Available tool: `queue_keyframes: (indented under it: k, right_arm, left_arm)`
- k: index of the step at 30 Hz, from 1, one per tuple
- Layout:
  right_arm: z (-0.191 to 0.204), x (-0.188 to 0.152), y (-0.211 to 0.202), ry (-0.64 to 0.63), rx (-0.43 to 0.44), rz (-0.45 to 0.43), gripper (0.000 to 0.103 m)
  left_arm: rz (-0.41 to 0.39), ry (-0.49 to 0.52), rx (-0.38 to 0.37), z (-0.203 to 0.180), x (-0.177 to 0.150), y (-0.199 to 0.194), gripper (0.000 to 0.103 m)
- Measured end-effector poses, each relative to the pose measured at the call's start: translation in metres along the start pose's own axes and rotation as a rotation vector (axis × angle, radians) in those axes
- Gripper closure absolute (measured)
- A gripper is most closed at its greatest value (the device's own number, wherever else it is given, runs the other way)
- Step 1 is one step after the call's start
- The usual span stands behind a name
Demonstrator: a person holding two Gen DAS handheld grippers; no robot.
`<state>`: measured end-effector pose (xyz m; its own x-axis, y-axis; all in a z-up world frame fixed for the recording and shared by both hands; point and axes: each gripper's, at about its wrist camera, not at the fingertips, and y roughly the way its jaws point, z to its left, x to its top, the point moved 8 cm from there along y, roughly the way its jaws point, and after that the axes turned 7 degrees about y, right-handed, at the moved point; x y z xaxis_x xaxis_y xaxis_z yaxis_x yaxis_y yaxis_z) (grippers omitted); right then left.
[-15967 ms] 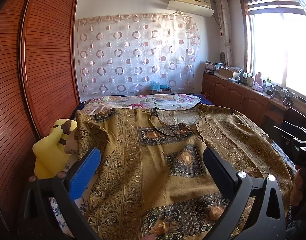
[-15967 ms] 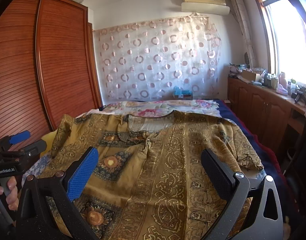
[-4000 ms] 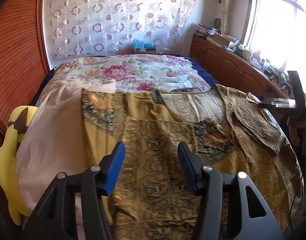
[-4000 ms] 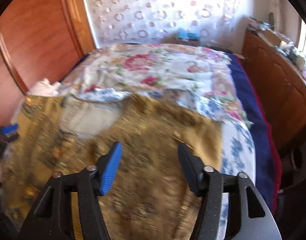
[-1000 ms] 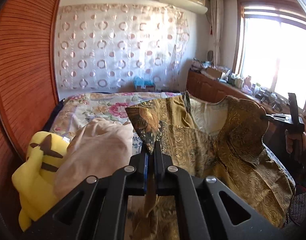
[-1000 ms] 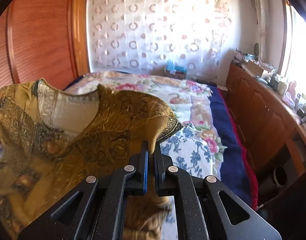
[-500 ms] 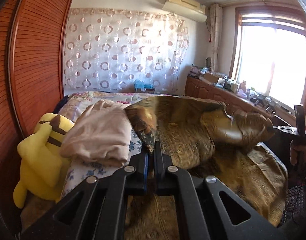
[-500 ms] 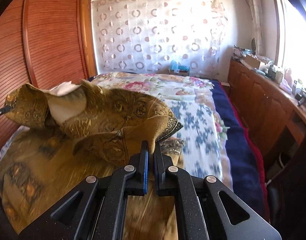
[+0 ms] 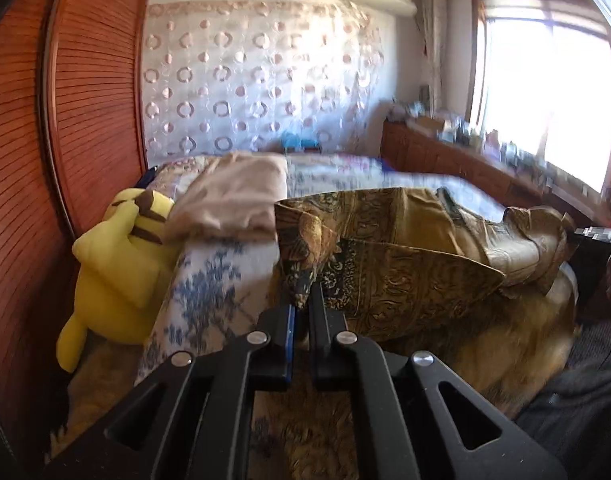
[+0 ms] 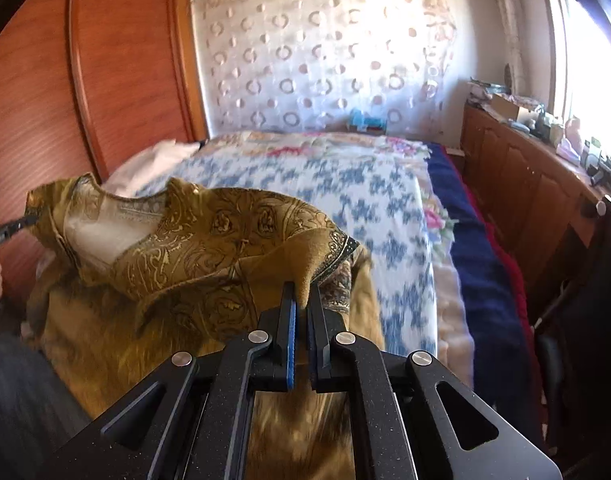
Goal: Fold small clothes
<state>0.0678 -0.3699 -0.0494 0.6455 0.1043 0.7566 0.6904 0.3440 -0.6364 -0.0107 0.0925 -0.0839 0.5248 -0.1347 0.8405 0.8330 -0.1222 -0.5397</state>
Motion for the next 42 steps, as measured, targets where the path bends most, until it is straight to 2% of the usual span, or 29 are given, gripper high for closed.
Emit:
queue_keyframes:
  k: [5, 7, 9, 14, 16, 18, 22, 24, 27, 34, 38, 42]
  right_arm:
    - [-0.009, -0.044, 0.011, -0.001, -0.045, 0.106, 0.101]
    - [-0.012, -0.045, 0.012, -0.002, -0.054, 0.113, 0.1]
    - [-0.014, -0.039, 0.009, -0.008, -0.054, 0.095, 0.098]
    - [-0.02, -0.016, -0.013, -0.011, -0.069, 0.027, 0.082]
    - [-0.022, -0.006, -0.023, -0.014, -0.084, -0.007, 0.067]
    - [-0.026, 0.005, -0.032, -0.004, -0.098, -0.049, 0.057]
    - [-0.033, 0.025, -0.031, 0.021, -0.124, -0.093, 0.048]
    - [-0.031, 0.035, -0.025, 0.013, -0.116, -0.104, 0.046]
    - [-0.028, 0.046, -0.008, 0.002, -0.103, -0.098, 0.034]
    - [-0.031, 0.056, 0.054, 0.009, -0.06, -0.017, 0.033]
    - [-0.037, 0.048, 0.093, 0.023, -0.046, 0.064, 0.033]
    - [-0.046, 0.036, 0.117, 0.034, -0.068, 0.136, 0.033]
  left_arm:
    - [0.036, 0.05, -0.019, -0.008, -0.009, 0.005, 0.088]
    - [0.02, 0.05, -0.028, -0.006, -0.006, -0.002, 0.083]
    - [0.008, 0.039, -0.041, -0.002, -0.001, -0.011, 0.072]
    - [0.005, 0.031, 0.002, 0.014, 0.012, -0.024, 0.064]
    - [0.004, 0.012, 0.003, 0.021, 0.018, -0.023, 0.062]
    - [0.004, 0.0, 0.009, 0.025, 0.022, -0.018, 0.06]
    - [0.037, -0.02, 0.02, 0.031, 0.025, 0.002, 0.06]
    - [0.062, -0.027, 0.048, 0.035, 0.027, 0.015, 0.06]
    - [0.072, -0.034, 0.042, 0.038, 0.032, 0.031, 0.06]
    - [0.123, -0.026, 0.027, 0.042, 0.035, 0.067, 0.06]
    - [0.149, -0.012, 0.023, 0.039, 0.029, 0.08, 0.06]
    - [0.196, -0.024, -0.004, 0.036, 0.02, 0.095, 0.06]
